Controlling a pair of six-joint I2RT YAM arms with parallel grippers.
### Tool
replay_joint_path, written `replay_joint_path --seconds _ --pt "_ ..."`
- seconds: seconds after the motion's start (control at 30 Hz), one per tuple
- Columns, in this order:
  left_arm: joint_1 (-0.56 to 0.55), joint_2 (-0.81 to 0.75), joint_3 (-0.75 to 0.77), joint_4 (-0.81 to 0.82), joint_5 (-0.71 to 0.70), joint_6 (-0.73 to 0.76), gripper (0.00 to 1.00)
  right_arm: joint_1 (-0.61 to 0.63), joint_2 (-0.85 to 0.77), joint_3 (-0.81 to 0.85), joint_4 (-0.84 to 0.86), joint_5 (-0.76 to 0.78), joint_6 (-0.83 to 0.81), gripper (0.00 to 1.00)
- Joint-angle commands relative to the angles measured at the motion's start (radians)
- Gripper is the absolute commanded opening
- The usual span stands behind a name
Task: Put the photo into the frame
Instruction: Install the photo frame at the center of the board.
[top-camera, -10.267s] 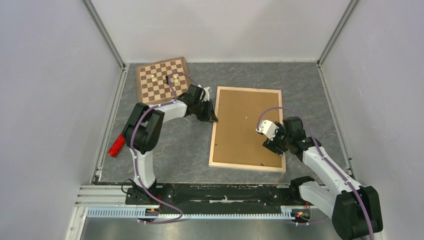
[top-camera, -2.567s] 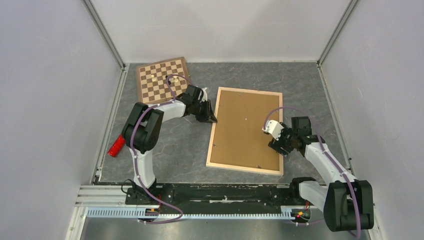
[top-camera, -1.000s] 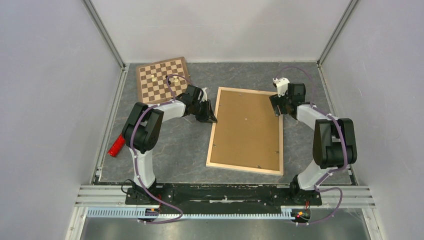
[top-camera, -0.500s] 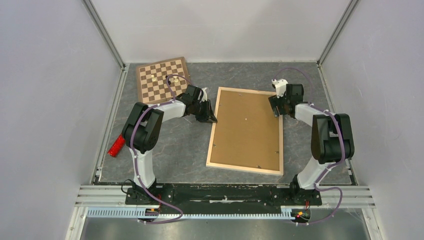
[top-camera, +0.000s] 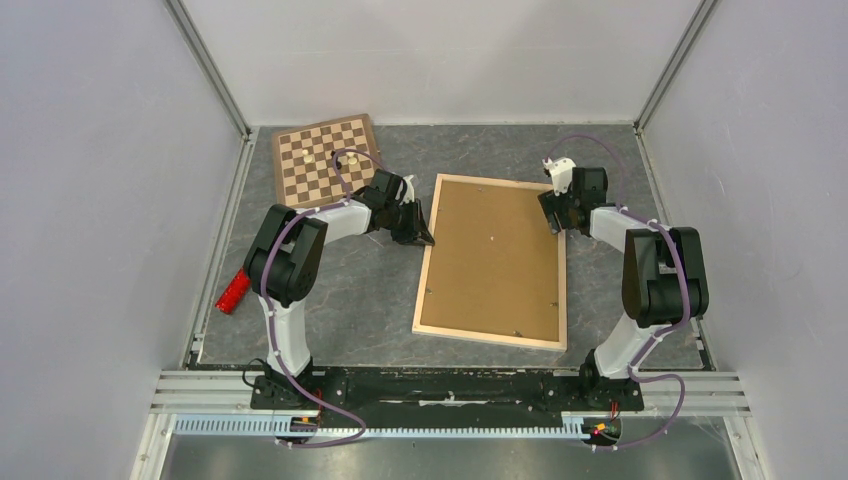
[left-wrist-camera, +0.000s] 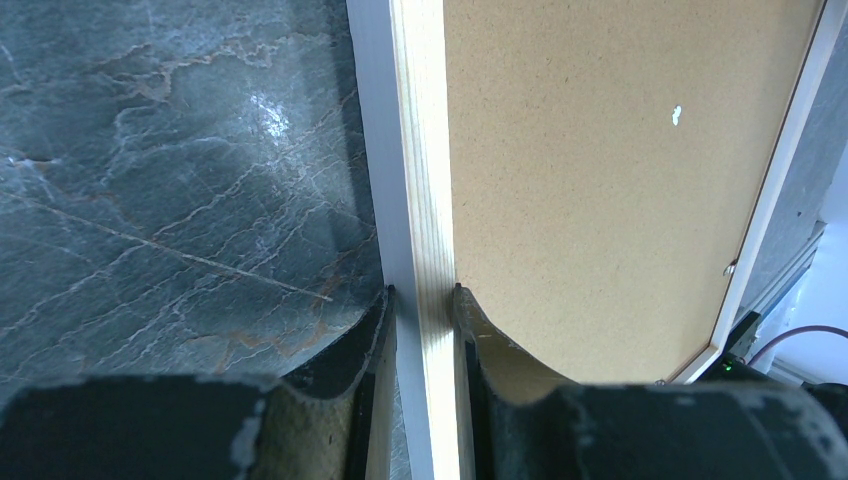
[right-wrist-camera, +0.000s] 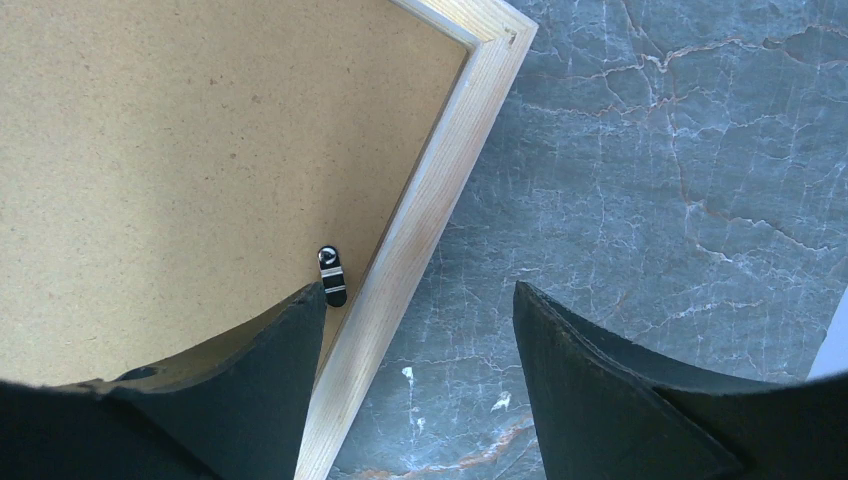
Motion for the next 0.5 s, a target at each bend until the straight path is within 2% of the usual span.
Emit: replay_joint_path --seconds 0.0,0.47 --pt "0.007 0.054 -0.028 -0.106 -0.056 0.013 0.02 -0.009 -0.011 0.028 0.025 0.035 -0.022 0.71" --pt "0.005 0.054 -0.027 -0.109 -0.055 0.013 0.02 -0.009 0.006 0.047 0.030 0.065 -0.026 0.71"
